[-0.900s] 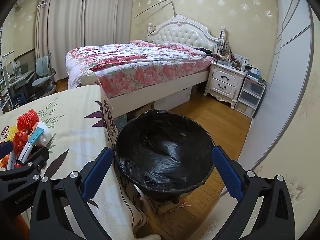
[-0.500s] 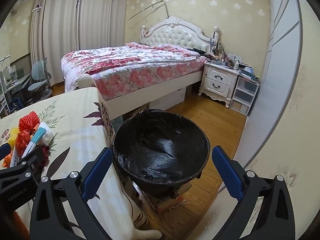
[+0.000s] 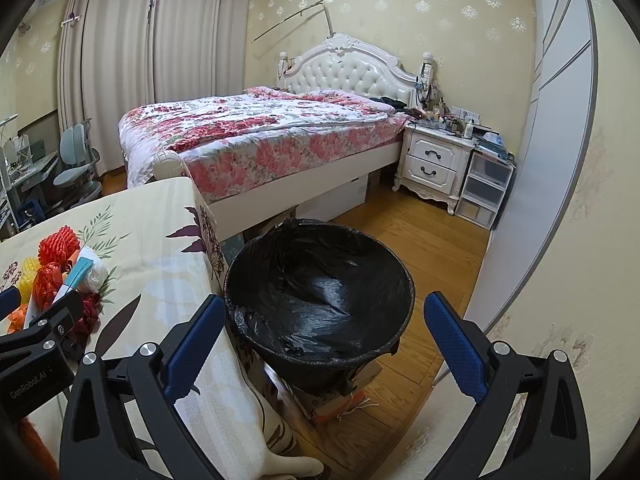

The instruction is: Collect trash

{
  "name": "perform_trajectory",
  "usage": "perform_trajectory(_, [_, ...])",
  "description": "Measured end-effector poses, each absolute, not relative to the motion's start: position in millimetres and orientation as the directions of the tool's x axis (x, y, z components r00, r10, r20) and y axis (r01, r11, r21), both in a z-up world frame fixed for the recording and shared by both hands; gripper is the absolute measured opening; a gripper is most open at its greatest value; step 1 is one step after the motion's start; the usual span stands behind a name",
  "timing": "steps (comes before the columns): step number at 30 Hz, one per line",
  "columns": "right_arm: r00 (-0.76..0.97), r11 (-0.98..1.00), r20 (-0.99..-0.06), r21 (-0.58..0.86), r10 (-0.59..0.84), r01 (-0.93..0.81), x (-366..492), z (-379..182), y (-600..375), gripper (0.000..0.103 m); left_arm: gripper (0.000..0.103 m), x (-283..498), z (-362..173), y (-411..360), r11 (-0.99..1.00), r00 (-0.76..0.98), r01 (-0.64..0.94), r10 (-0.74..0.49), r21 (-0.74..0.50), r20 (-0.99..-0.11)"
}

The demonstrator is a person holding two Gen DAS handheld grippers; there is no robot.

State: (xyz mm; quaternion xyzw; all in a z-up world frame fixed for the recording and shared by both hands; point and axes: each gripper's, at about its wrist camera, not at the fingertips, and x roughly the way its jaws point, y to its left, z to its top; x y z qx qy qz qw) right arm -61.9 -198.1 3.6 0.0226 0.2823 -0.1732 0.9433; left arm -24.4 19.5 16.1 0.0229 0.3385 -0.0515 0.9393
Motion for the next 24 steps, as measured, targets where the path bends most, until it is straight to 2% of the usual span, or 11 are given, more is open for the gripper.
perform_trajectory(24, [0.780,0.938,-0.541,-0.053,-0.314,0.342,-63.5,4.1,-199.7,0.097,0.099,-24.8,17.3,17.6,0.993,0.764,0.115,-0.090,-0.002,-0.639])
